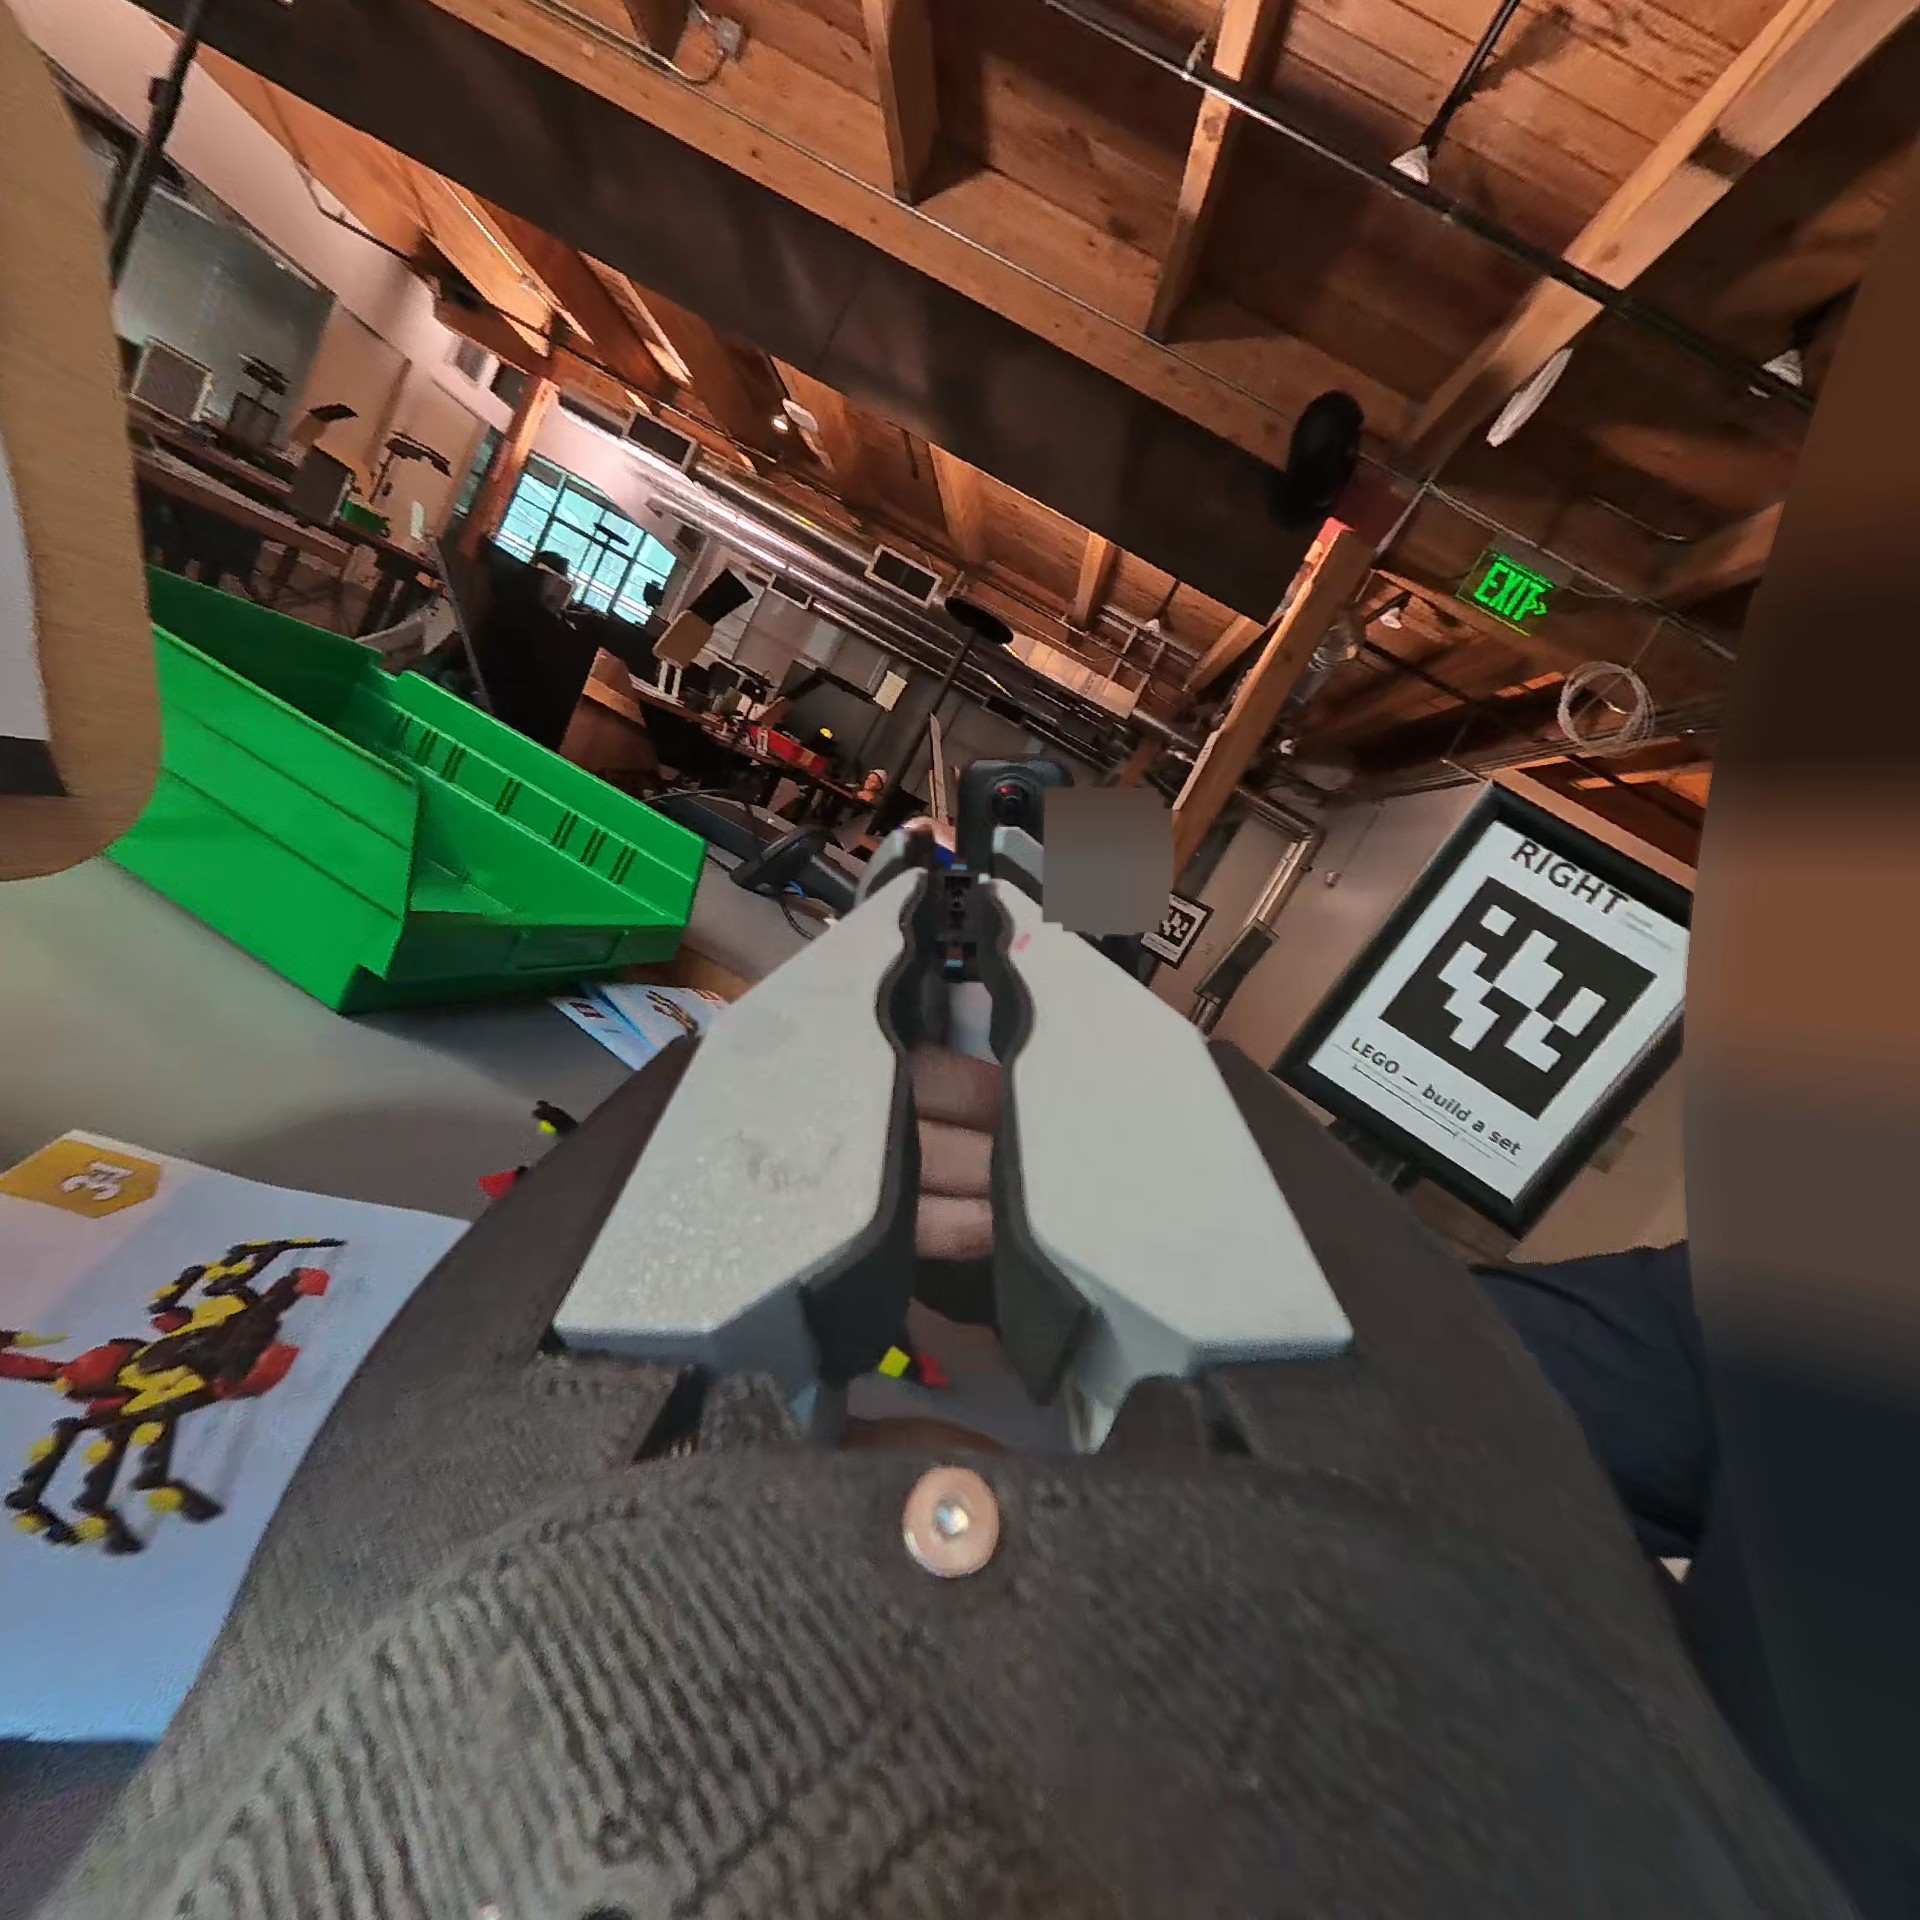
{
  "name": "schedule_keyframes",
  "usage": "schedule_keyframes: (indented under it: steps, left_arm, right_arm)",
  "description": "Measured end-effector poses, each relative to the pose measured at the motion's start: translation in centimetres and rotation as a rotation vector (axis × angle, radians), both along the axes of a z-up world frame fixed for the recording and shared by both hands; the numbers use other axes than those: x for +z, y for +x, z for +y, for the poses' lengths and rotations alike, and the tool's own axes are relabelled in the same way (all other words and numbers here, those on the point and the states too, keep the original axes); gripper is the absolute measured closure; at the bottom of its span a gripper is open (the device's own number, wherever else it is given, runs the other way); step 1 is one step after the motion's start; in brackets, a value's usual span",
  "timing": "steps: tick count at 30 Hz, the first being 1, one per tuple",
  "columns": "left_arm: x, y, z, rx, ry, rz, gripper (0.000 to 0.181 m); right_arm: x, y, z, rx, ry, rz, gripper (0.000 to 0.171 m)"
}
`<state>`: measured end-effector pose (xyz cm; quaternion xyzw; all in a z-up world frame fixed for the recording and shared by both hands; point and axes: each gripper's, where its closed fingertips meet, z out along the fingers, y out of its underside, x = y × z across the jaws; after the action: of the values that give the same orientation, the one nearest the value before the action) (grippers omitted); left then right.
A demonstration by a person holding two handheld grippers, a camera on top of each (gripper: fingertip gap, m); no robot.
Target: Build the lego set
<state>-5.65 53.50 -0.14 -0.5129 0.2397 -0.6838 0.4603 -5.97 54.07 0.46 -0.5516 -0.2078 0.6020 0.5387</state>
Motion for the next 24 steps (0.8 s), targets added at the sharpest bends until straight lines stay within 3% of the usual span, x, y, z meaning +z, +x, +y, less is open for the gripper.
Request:
schedule_keyframes:
  steps: [6, 11, 16, 24]
  left_arm:
    - [-0.2, 1.0, -0.8, -0.006, -0.002, 0.010, 0.176]
    - [0.1, 0.8, -0.8, 0.012, -0.008, -0.020, 0.177]
    - [0.7, 0.5, 0.0, 0.080, -0.040, -0.061, 0.177]
    - [1.1, 0.6, -0.2, 0.143, -0.002, -0.023, 0.178]
  right_arm:
    - [-0.3, -0.7, -0.3, 0.050, -0.037, 0.023, 0.165]
    - [0.1, -0.7, -0.1, 0.092, -0.116, 0.163, 0.164]
    - [0.7, -0.7, 0.3, -0.049, -0.084, 0.156, 0.171]
    - [1.0, -0.4, -0.1, -0.136, -0.021, 0.137, 0.171]
